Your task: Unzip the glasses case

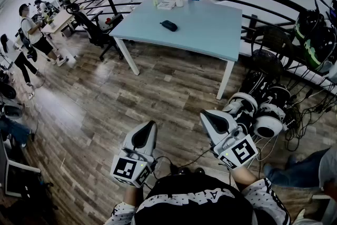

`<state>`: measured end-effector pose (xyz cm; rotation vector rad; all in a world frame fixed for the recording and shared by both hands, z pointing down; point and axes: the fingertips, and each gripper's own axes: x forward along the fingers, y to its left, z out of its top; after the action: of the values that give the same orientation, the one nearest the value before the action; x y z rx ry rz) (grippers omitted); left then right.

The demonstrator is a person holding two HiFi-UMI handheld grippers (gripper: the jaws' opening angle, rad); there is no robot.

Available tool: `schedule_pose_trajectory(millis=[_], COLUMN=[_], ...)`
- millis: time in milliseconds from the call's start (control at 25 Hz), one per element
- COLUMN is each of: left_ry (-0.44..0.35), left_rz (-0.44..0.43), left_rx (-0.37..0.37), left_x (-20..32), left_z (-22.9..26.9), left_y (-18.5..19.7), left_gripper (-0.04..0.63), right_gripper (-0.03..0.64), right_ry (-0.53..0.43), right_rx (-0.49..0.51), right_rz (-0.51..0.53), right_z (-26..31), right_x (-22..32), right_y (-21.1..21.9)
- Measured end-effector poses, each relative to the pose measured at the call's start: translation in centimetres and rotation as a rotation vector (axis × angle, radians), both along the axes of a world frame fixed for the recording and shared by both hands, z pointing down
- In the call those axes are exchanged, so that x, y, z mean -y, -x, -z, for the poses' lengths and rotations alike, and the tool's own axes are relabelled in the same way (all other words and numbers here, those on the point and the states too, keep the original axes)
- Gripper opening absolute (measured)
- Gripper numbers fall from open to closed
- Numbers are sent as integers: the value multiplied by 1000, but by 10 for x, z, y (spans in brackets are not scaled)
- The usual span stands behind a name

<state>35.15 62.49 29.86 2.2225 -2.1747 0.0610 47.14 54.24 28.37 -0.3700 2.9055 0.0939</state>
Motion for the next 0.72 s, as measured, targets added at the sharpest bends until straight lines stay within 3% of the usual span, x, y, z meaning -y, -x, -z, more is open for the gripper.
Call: schedule_pose_trajectory(millis=[120,360,720], left_ry=[13,11,26], left_rz=[24,3,-16], left_rx=[-15,27,31], left_x=[-2,3,21], left_z=[3,2,-1], left_y=[-2,-13,-42], left_gripper=[0,0,0], right_gripper=[-5,-5,-5], right_ry=[-8,9,12], right_rx=[2,34,24], right_rz=[1,3,-3], right_z=[1,5,-2], right_x=[-1,7,17], right_y=[-4,-17,-40])
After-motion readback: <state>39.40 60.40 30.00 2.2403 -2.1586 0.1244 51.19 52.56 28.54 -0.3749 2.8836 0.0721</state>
